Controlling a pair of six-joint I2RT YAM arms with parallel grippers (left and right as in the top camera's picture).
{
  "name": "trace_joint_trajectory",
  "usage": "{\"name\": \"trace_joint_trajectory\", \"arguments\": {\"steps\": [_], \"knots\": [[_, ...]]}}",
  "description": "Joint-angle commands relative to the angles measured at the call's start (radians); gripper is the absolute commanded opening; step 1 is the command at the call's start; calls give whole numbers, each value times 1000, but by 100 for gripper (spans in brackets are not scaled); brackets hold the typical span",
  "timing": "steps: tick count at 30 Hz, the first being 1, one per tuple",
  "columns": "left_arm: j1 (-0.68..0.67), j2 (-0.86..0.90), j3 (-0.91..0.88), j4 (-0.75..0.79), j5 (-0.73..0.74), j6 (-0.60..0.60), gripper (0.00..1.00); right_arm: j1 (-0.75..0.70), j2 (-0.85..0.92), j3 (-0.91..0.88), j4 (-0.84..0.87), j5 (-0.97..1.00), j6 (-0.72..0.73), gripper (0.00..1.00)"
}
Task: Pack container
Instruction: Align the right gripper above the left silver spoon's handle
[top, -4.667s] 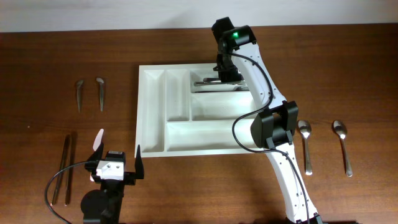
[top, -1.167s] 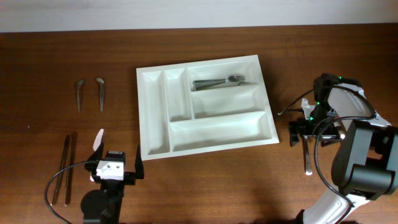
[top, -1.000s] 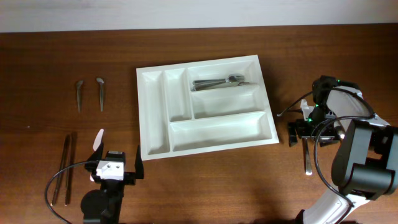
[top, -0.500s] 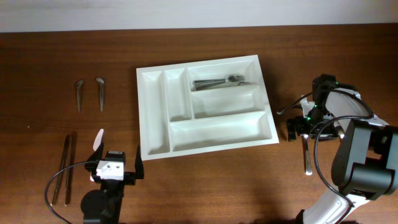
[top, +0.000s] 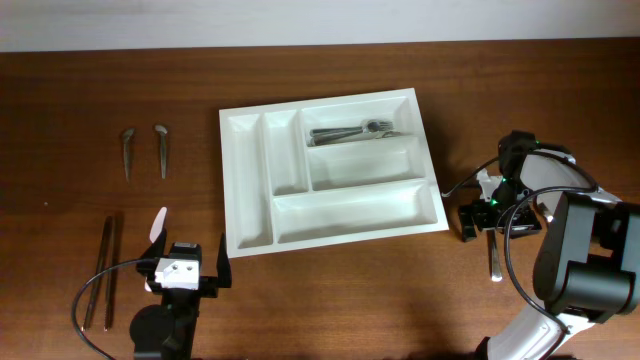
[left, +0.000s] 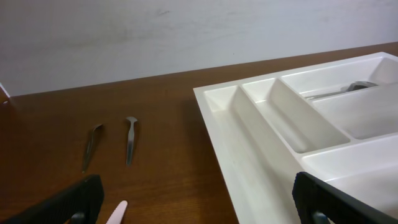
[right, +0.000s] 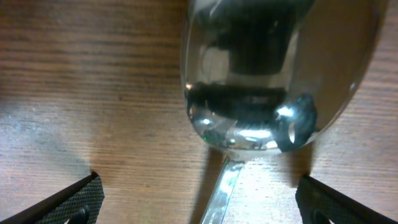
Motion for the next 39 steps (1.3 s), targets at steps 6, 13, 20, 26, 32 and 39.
{"name": "trace_joint_trajectory", "arguments": {"steps": [6, 13, 20, 26, 32, 39], "knots": [[5, -8, -7, 4, 4, 16, 99, -4, -10, -15, 85, 5, 10, 100], [5, -8, -7, 3, 4, 16, 99, -38, -10, -15, 78, 5, 9, 100], [5, -8, -7, 3, 4, 16, 99, -95, -10, -15, 46, -27, -39, 100], [5, -8, -7, 3, 4, 16, 99, -86, -10, -17, 59, -26, -60, 99], [5, -8, -7, 3, 4, 16, 99, -87, -10, -17, 74, -18, -11, 99], [5, -8, -7, 3, 4, 16, 99, -88, -51, -17, 102, -13, 64, 99]]}}
